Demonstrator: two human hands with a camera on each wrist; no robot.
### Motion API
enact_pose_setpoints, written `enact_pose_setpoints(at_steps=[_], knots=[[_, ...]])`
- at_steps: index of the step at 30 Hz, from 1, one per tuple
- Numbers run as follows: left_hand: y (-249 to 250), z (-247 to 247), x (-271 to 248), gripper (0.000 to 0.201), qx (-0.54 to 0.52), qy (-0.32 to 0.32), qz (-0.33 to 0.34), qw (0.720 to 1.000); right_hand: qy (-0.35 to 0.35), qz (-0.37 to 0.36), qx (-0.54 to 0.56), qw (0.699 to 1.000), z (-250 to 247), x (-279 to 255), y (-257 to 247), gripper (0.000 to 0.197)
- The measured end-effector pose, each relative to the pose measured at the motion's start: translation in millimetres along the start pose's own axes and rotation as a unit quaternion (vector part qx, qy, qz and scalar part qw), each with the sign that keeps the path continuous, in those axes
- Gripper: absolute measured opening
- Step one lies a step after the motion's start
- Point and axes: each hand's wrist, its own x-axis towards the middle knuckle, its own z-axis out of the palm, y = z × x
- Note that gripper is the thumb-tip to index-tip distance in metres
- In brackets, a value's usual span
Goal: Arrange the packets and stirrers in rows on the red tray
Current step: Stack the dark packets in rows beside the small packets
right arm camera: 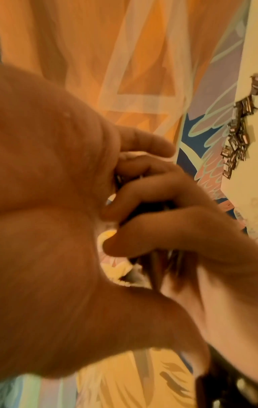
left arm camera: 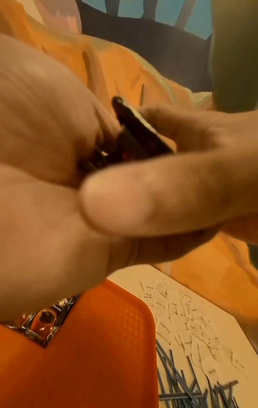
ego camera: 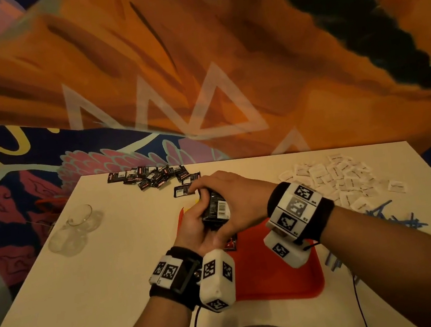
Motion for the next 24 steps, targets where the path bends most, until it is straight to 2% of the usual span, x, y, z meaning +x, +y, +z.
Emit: enact_pose_setpoints(at_steps=[2, 5, 9, 11, 13, 14, 17, 19, 21, 23, 24], knots=[[-0.4, -2.4, -0.9, 0.040, -0.007, -0.023, 0.006, 1.000, 0.009, 0.002, 0.004, 1.000, -2.1, -2.1, -0.5, 0.091], [0.5, -8.8, 0.1, 0.053, -0.001, -0.048, -0.020, 0.999, 0.046, 0.001, 0.004, 0.999, -2.4, -3.0, 2.1, 0.079], [-0.4, -5.9, 2.2, 0.044, 0.005, -0.033, -0.023, 0.999, 0.041, -0.010, -0.011, 0.999, 0.9, -3.6, 3.4, 0.084], [-0.6, -6.9, 3.1, 0.048, -0.028, -0.020, -0.022, 0.999, 0.053, -0.004, -0.019, 0.998, 2.2, -3.3, 4.7, 0.076], [-1.6, -8.8, 3.4, 0.042, -0.022, -0.030, -0.025, 0.999, 0.055, -0.001, -0.016, 0.998, 3.8, -2.8, 7.2, 0.070], [-2.7, -9.2, 3.1, 0.044, -0.005, -0.039, -0.023, 0.999, 0.054, -0.002, -0.009, 0.999, 4.1, -2.1, 8.0, 0.070], [-7.1, -16.3, 6.2, 0.065, 0.018, -0.047, -0.034, 0.998, 0.056, -0.001, -0.001, 0.998, 2.8, -0.9, 8.5, 0.079], [-7.2, -19.4, 7.6, 0.067, 0.013, -0.054, -0.039, 0.998, 0.047, -0.003, -0.005, 0.999, 3.4, -0.7, 9.3, 0.084], [-5.2, -20.4, 9.2, 0.058, 0.003, -0.038, -0.038, 0.999, 0.030, -0.012, -0.018, 0.999, 8.7, 0.5, 10.1, 0.081], [-4.4, -21.4, 8.9, 0.034, -0.029, -0.028, -0.034, 0.999, 0.034, -0.001, -0.011, 0.999, 12.9, 3.0, 9.9, 0.072], [-3.6, -23.1, 9.4, 0.032, -0.043, -0.022, -0.027, 0.998, 0.041, 0.006, -0.009, 0.999, 14.4, 4.7, 9.3, 0.071]])
